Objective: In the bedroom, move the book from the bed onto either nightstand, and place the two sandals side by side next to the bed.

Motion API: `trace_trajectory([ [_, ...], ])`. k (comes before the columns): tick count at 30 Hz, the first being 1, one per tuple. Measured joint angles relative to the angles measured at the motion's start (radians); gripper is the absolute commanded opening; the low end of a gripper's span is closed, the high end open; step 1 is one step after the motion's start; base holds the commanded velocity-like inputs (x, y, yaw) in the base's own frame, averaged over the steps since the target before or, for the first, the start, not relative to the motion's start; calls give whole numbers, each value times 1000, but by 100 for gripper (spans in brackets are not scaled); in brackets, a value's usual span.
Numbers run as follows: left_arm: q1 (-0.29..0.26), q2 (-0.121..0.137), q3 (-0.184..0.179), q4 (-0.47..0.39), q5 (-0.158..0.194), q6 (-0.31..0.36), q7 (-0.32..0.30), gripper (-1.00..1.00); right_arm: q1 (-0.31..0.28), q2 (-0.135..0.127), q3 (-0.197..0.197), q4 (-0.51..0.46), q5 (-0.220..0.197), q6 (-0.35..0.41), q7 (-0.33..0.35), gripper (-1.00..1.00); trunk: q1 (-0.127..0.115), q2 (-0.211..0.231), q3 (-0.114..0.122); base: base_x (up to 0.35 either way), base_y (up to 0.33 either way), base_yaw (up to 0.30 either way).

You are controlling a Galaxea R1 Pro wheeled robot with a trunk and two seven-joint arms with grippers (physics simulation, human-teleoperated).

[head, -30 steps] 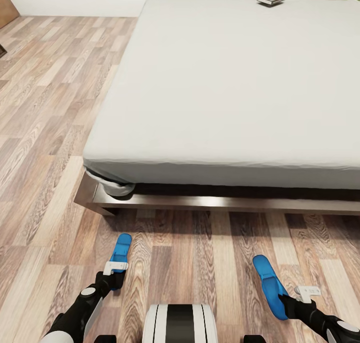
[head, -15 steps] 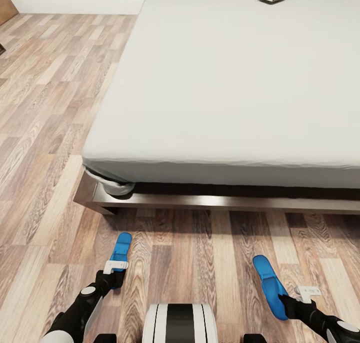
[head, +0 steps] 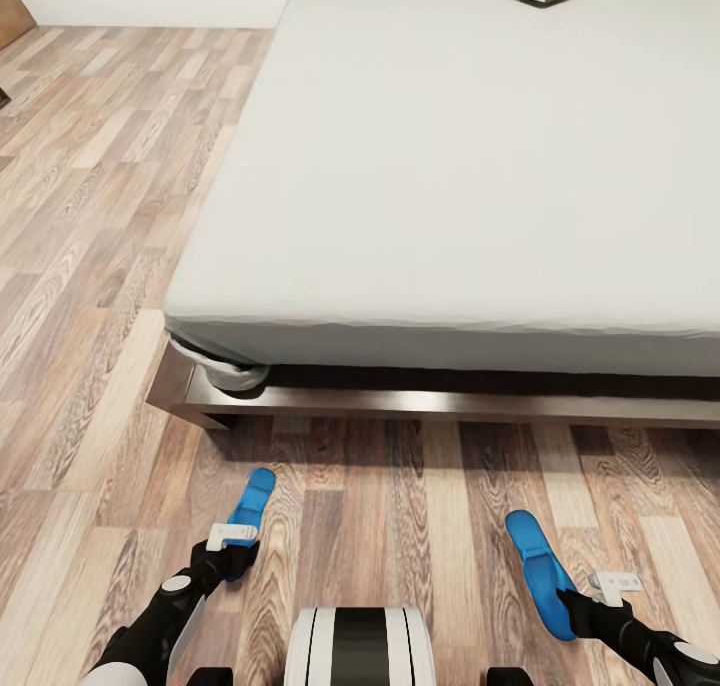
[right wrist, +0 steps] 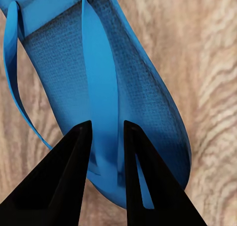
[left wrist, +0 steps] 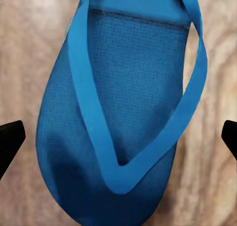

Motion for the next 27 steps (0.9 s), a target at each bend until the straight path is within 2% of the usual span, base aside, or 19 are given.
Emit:
trace_trajectory([
  [27, 0, 0, 0, 0, 0, 0, 0, 100, 0, 0, 0, 0, 1, 0, 0, -100, 0, 0, 0, 0, 0, 0],
])
